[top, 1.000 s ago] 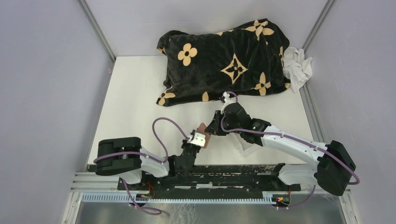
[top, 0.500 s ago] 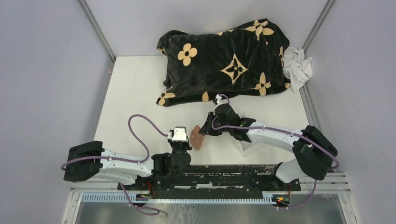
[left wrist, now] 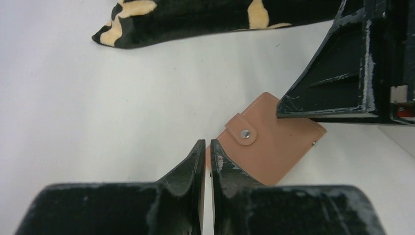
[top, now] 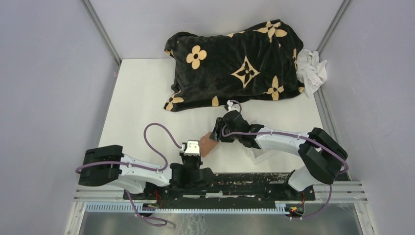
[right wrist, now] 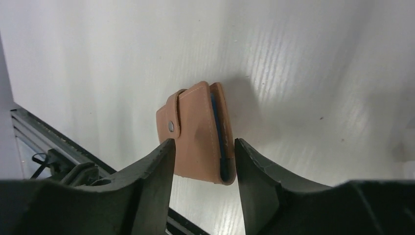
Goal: Put the credit cards into the card holder
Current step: Place the card holder at the center of the board.
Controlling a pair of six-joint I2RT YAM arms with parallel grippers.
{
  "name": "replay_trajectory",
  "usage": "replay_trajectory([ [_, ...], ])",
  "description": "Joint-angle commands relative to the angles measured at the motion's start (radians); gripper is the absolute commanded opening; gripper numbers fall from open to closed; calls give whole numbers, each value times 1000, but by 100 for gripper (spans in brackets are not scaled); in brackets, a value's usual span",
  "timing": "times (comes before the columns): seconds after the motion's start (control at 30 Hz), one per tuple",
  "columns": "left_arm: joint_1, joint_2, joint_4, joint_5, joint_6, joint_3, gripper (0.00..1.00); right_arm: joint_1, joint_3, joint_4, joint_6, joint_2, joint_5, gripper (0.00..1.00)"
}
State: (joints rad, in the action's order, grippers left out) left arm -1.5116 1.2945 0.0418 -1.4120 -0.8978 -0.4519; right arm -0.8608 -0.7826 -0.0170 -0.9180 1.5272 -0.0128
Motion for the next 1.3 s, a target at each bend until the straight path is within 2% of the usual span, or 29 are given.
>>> replay_trajectory([
  [0.0,-5,33,127,-88,-230,-57,15,3,-22,34,74,-22,-72,57],
  [0.1,-6,64,194,-117,-318,-88,16,-6,-73,106,134,-52,-103,58],
  [0.23,-4,128,471,-151,-613,-172,19,-21,-140,223,228,-95,-154,59],
  [0.37,-4,213,694,-166,-790,-271,22,-44,-175,319,296,-137,-232,58],
  [0.53,-5,319,847,-193,-788,-425,22,-52,-188,421,359,-185,-324,57],
  [0.57,-6,351,909,-210,-795,-462,23,-52,-190,435,371,-198,-342,57],
  [0.6,-6,368,1003,-230,-879,-508,25,-52,-192,452,381,-202,-349,57],
  [0.63,-7,416,1150,-260,-1008,-554,27,-53,-196,472,390,-207,-363,57],
  [0.67,-6,459,1366,-298,-1213,-604,30,-54,-202,489,398,-211,-378,56],
  [0.7,-9,475,1414,-321,-1186,-644,34,-55,-210,505,407,-214,-397,56],
  [0.8,-26,411,1421,-345,-1129,-713,41,-57,-221,530,427,-220,-429,56],
  [0.93,-9,282,1422,-347,-1067,-757,44,-57,-234,548,440,-223,-441,56],
  [1.13,-23,42,1420,-346,-1073,-762,51,-58,-268,568,473,-217,-447,56],
  [1.27,-42,-85,1420,-346,-1102,-774,62,-60,-300,579,487,-211,-441,56],
])
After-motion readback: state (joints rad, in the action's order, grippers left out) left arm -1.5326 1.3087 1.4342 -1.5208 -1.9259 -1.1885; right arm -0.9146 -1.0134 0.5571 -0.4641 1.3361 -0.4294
